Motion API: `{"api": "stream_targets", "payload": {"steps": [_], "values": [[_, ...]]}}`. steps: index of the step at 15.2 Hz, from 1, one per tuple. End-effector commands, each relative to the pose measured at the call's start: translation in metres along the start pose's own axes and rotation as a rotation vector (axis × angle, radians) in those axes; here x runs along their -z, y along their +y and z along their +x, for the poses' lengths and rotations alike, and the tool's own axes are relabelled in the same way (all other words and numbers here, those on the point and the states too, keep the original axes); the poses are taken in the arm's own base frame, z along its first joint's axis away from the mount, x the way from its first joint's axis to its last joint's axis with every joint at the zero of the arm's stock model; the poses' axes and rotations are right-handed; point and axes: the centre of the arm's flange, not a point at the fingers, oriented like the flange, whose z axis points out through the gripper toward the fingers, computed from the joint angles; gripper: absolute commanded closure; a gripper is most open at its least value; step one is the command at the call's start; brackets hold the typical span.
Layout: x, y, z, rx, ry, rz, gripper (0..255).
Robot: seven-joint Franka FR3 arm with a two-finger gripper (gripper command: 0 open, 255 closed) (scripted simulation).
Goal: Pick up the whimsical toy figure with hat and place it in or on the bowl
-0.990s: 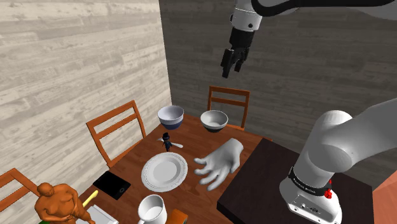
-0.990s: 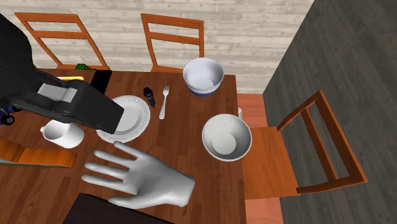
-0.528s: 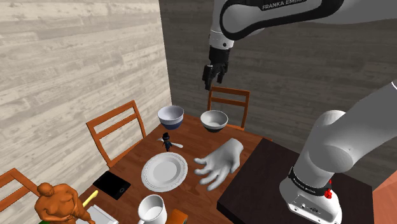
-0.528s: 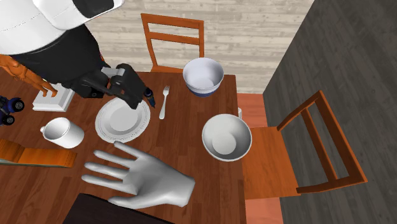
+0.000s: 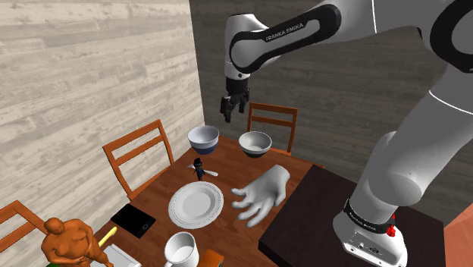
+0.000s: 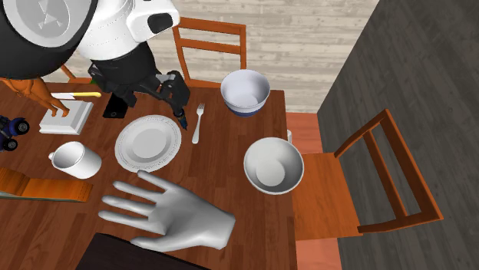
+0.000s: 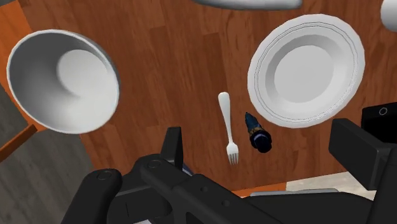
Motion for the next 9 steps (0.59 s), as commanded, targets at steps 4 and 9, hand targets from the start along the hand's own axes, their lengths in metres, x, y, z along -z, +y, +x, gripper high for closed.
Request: {"api": "stream_targets", "payload": {"steps": [4, 9], "values": [[-0.053, -0.016, 0.043, 0.029, -0.032, -0.001, 0], [-0.105, -0.032, 0.085, 0.057, -0.065, -0.003, 0]]}}
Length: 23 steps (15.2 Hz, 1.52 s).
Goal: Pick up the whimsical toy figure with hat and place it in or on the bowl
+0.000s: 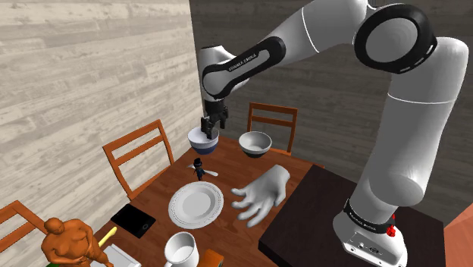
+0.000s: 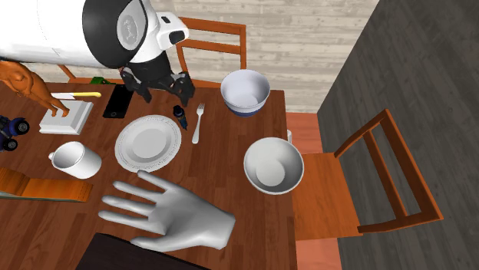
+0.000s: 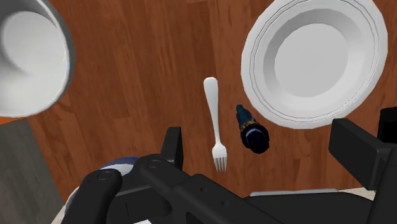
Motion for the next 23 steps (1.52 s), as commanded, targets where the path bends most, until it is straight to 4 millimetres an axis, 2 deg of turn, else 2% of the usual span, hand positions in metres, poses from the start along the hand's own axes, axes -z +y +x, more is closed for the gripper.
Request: {"api": "stream_targets", "payload": {"steps": [1, 14, 21, 23], "values": [[-0.021, -0.004, 0.015, 0.011, -0.014, -0.001, 0], [-0.155, -0.044, 0.121, 0.084, -0.097, -0.004, 0], [-0.191, -0.044, 0.117, 0.084, -0.097, -0.004, 0], [-0.194, -0.044, 0.117, 0.084, -0.097, -0.004, 0]]}}
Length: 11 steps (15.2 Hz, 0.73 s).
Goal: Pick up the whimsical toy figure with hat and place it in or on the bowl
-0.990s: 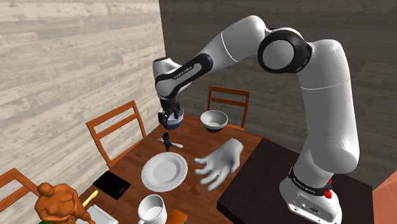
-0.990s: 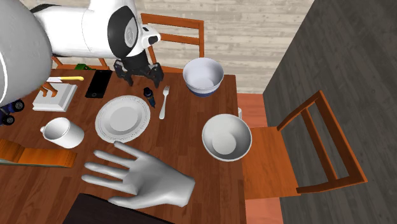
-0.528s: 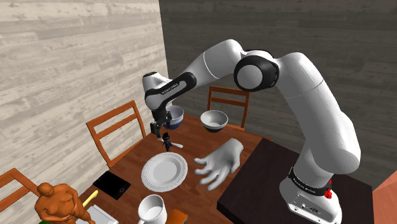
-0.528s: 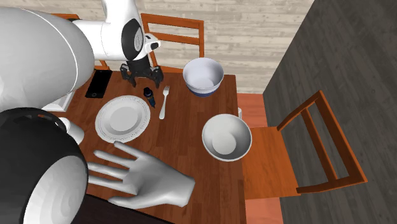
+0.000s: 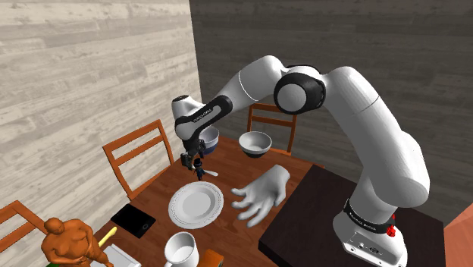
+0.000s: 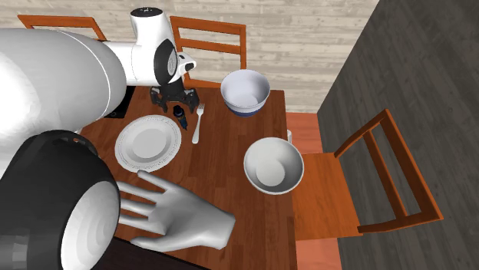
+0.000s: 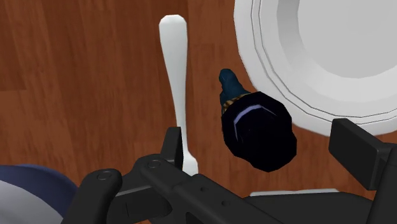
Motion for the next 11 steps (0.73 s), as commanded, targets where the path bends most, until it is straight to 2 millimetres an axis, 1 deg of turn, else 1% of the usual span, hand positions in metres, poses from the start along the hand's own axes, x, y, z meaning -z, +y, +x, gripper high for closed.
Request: {"api": "stream_targets", "payload": {"steps": [1, 6, 7, 11], "values": [[-0.0018, -0.0002, 0.0003, 0.0, 0.001, 0.0, 0], [-0.0017, -0.0002, 0.0002, 0.0, 0.001, 0.0, 0], [-0.0017, -0.0002, 0.0002, 0.0, 0.001, 0.0, 255], [-0.0017, -0.0001, 0.0003, 0.0, 0.001, 0.0, 255]]}}
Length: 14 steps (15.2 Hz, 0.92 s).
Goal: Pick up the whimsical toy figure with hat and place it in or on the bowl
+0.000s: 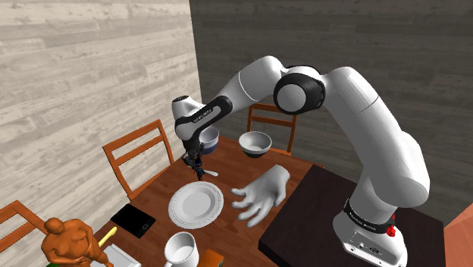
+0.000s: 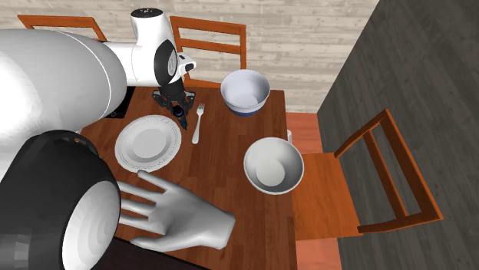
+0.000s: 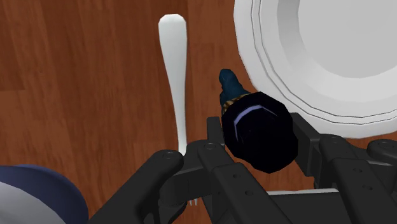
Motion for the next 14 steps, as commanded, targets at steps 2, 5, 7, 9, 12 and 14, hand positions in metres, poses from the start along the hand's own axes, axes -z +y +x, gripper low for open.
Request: {"api": "stream_targets", "payload": {"steps": [2, 5, 7, 9, 12, 14], "values": [[0.0, 0.0, 0.0, 0.0, 0.0, 0.0, 255], [0.0, 0.0, 0.0, 0.0, 0.0, 0.0, 255], [0.01, 0.0, -0.001, 0.0, 0.0, 0.0, 255], [0.021, 0.0, -0.002, 0.0, 0.0, 0.0, 255], [0.037, -0.001, -0.003, 0.0, 0.0, 0.0, 255], [0.047, -0.001, -0.004, 0.0, 0.0, 0.0, 255]]}}
